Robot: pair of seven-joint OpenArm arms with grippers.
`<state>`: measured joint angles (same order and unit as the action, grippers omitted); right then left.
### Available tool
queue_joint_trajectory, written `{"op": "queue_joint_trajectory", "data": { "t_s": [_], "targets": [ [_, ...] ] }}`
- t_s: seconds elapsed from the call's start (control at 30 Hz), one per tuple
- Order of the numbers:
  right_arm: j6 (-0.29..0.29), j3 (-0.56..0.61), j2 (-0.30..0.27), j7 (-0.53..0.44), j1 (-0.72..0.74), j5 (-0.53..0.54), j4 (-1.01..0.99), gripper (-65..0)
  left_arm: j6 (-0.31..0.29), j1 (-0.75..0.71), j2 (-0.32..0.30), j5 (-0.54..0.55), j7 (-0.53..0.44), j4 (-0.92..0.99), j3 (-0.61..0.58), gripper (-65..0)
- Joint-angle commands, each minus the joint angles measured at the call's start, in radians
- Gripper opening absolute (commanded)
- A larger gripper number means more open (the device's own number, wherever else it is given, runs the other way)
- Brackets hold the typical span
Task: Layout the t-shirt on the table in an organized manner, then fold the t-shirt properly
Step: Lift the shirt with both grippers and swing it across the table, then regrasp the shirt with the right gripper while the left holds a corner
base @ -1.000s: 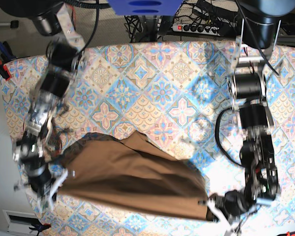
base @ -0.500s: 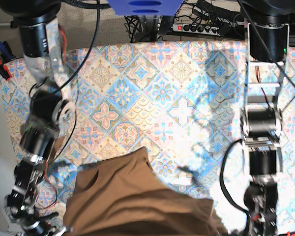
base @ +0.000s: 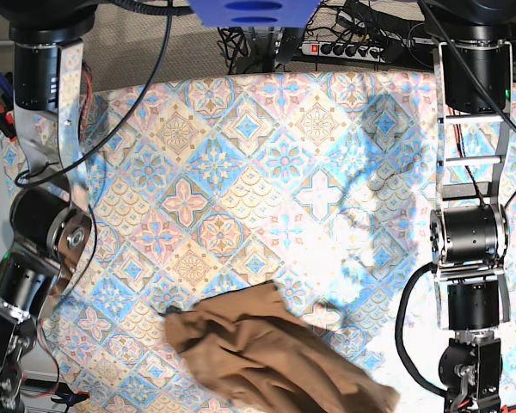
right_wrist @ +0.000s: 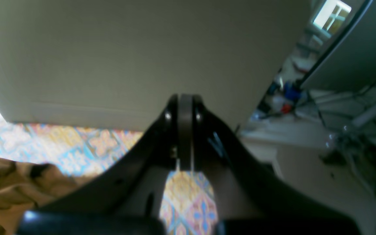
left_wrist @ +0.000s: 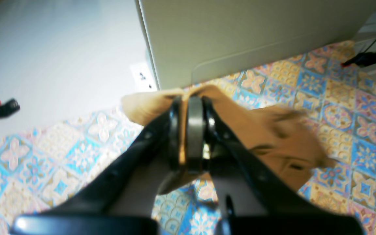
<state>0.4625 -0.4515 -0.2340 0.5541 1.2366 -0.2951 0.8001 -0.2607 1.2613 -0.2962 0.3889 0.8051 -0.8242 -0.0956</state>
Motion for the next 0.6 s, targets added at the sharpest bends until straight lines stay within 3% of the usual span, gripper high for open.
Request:
{"op": "queue_joint_trajectory", "data": {
  "t_s": [0.0,0.1,0.2,0.33,0.47,0.57],
  "targets": [
    [0.002,0.004,-0.001,-0.024,0.041,0.012,0.017,-65.0,0.001,0.048,-0.001,0.011,-0.025,-0.017,0.003,-65.0],
    [0.002,0.004,-0.001,-0.024,0.036,0.012,0.023,-65.0,0.001,0.045,0.001,0.011,0.001,-0.019,0.001,-65.0],
    [0.002,0.004,-0.001,-0.024,-0.048,0.012,0.023,-65.0,-0.001,-0.005,-0.001,0.018,0.092,-0.097,0.001,-65.0],
    [0.002,0.004,0.006,-0.024,-0.215,0.014,0.032,-65.0,-0.001,-0.17,-0.008,0.011,0.236,-0.389,0.003,-65.0],
    [0.002,0.004,0.049,-0.024,-0.3,0.012,0.172,-65.0,0.001,-0.377,-0.036,0.017,0.446,-0.743,0.013,-65.0],
    [0.003,0.006,0.084,-0.024,-0.369,0.012,0.265,-65.0,0.001,-0.547,-0.045,0.02,0.535,-0.938,0.084,-65.0]
  ]
}}
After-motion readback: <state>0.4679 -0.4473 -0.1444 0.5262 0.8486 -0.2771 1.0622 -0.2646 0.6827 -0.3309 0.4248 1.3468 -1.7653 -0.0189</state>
